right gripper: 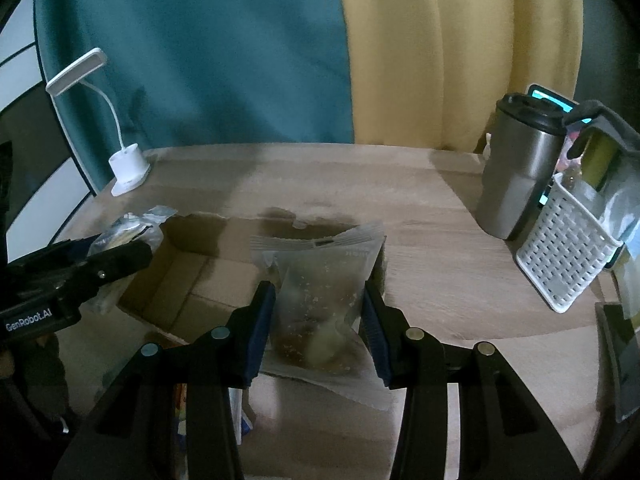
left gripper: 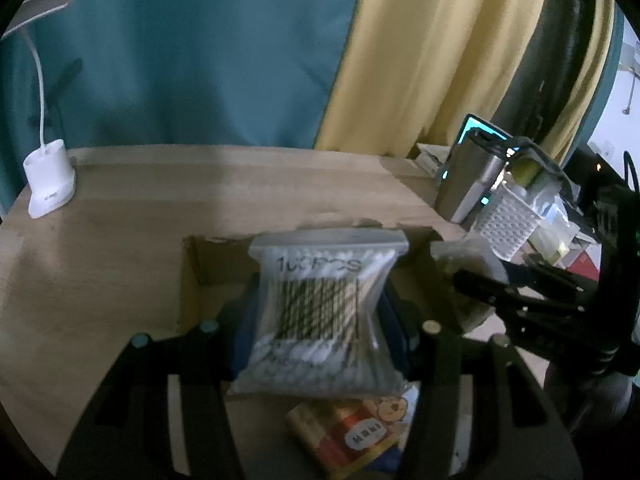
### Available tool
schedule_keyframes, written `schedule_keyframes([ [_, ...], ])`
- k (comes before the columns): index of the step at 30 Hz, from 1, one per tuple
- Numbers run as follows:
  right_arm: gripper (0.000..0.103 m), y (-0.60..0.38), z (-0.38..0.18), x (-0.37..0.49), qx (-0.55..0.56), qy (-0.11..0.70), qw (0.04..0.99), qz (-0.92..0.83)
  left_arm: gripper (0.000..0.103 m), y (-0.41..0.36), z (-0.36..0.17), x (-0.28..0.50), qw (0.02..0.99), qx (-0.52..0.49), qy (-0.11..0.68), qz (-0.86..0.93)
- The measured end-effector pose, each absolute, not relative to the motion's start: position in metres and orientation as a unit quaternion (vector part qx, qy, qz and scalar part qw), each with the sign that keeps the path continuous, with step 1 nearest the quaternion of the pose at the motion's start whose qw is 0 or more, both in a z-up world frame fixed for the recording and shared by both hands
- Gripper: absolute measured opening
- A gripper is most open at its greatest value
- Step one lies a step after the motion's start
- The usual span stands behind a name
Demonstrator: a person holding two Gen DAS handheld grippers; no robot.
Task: Organize objects
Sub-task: 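Carry the swab bag with left gripper into the box while right carries the food bag in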
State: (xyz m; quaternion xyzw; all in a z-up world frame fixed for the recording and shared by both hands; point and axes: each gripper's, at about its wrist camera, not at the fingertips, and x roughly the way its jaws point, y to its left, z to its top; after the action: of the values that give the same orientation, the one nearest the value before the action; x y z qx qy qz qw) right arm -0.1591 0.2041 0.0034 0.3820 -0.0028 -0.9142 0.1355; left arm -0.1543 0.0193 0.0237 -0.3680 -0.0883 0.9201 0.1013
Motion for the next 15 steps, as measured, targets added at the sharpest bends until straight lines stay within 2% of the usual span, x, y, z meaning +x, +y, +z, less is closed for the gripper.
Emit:
schedule_keyframes([
  [15,0.046,0.193,-0.029,-0.185,0.421,0.005,0.134,-0.897,0.055,0.02,0.003,-0.174,0.101,-0.393,-0.091,0.909],
])
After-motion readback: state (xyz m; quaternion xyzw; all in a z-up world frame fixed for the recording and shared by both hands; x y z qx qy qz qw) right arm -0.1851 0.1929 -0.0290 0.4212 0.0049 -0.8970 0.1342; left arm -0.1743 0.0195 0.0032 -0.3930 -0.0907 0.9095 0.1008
